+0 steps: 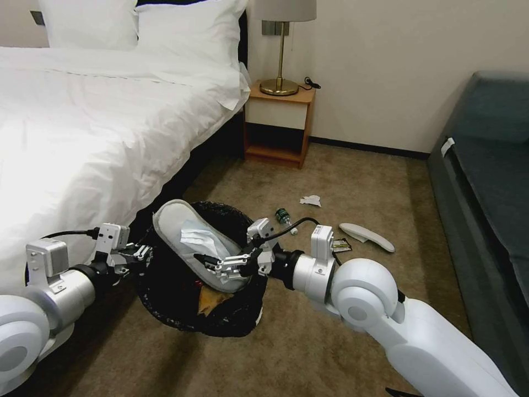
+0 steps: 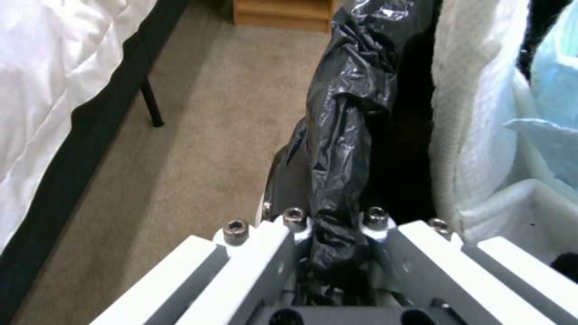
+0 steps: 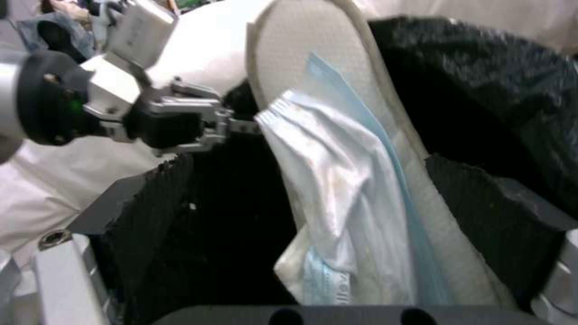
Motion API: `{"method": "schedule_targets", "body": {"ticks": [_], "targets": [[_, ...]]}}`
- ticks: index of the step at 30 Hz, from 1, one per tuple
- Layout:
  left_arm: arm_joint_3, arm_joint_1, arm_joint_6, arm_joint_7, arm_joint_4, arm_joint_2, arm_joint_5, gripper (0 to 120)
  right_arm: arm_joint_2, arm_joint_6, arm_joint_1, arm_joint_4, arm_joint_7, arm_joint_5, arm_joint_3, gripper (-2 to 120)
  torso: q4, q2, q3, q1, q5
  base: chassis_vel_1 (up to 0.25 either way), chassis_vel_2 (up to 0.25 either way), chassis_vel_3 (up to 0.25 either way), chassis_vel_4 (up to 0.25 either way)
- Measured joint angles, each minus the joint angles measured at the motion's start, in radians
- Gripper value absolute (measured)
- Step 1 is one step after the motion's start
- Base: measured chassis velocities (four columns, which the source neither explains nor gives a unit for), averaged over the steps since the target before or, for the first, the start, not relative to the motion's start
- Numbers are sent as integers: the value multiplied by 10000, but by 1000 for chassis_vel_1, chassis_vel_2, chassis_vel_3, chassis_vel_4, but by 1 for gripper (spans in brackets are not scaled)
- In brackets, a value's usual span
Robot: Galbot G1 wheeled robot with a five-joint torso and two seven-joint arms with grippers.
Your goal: Pick up the trash bin, then pick up the garbage on the floor and place it into the trash bin.
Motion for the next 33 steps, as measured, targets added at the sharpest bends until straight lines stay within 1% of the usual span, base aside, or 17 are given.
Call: {"method": "schedule_targets", "body": {"ticks": [4,11,14,19,20,23,29,33], "targets": [[22,-12,0,-33,36,0,34,1,-93,4,25,228,-93,0,210,100,0,0,-1,0,0,0,0,0,0],[39,-3,0,-33,65,-30,84,1,-30,59,276,397,-119,173,515,100,0,0,0,0,0,0,0,0,0],[39,11,0,-33,67,-41,91,1,10,55,489,534,-118,443,814,100,0,0,0,0,0,0,0,0,0],[40,18,0,-31,98,-48,136,1,5,42,955,738,-116,1025,1690,100,0,0,0,0,1,0,0,0,0],[49,30,0,-30,109,-63,168,1,-2,41,1143,743,-48,1246,2009,100,0,0,0,0,0,0,0,0,0],[66,53,0,-18,110,-92,201,1,-11,77,1380,681,81,1497,2370,100,0,0,0,0,0,0,0,0,0],[69,96,0,-14,99,-116,223,1,-5,241,1678,459,622,1815,2771,100,0,0,0,0,0,0,0,0,0],[34,135,0,-13,78,-124,225,1,2,264,1699,384,763,1832,2902,100,0,0,0,0,0,0,0,0,0]]}}
